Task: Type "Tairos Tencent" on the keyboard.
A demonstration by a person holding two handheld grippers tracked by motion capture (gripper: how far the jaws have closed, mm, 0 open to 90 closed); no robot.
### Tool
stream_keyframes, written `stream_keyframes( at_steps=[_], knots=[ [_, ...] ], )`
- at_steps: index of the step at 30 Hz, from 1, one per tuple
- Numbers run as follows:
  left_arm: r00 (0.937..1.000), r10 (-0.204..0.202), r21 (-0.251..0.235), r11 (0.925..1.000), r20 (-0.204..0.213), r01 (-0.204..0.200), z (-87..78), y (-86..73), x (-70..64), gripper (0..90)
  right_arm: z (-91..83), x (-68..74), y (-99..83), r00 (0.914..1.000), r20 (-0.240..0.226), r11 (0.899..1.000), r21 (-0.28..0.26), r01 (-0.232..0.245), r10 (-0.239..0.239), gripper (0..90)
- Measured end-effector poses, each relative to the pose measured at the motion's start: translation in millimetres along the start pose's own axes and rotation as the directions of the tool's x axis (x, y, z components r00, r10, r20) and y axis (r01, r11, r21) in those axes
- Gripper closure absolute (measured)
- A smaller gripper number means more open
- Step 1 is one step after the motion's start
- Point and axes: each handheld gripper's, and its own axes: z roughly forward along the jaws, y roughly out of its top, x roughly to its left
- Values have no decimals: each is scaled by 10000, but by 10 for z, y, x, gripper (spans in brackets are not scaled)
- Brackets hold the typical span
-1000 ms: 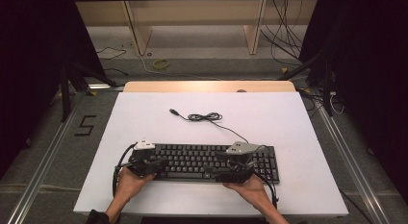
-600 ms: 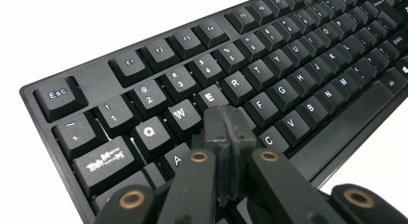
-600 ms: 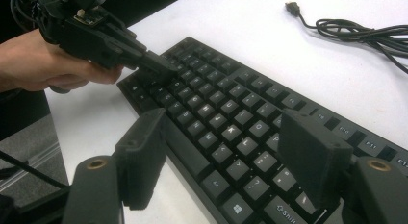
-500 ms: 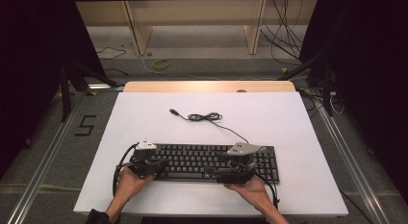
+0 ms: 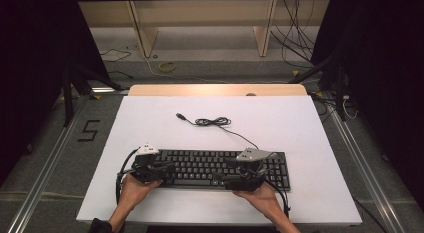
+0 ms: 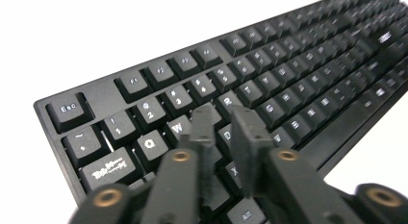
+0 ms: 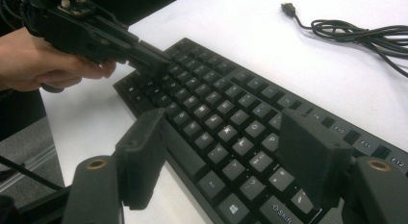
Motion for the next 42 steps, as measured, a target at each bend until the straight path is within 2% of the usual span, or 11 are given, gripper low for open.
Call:
stream_keyframes(
  at_steps=[3, 6, 9, 14, 19, 22, 30, 42],
  knots=[
    [9995, -277, -219, 9994, 173, 281, -32, 8, 10, 652, 6, 4, -1, 10000, 19, 10000, 15, -6, 6, 351],
    [9979, -468, -438, 9978, 457, 488, -61, 4, 19, 571, 16, 6, 1, 10000, 26, 10000, 24, -11, 11, 352],
    [9964, -536, -683, 9960, 663, 582, -97, -2, 19, 518, 33, 9, 0, 10000, 7, 10000, 38, 23, -23, 352],
    [9952, -631, -1143, 9909, 749, 714, -162, -2, 2, 410, 70, 38, 5, 10000, -68, 9999, 85, 63, -63, 355],
    [9957, -579, -1511, 9862, 726, 684, -197, -13, 3, 344, 127, 66, 2, 9998, -153, 9998, 175, 86, -83, 363],
    [9955, -583, -1678, 9833, 747, 702, -213, -19, 5, 321, 157, 85, -3, 9997, -212, 9997, 229, 94, -90, 364],
    [9958, -478, -1796, 9818, 778, 612, -242, -34, -6, 300, 224, 137, 4, 9993, -353, 9994, 321, 136, -125, 393],
    [9962, -355, -2005, 9784, 794, 508, -283, -56, -27, 283, 337, 218, 30, 9971, -665, 9981, 466, 395, -364, 541]
  ],
)
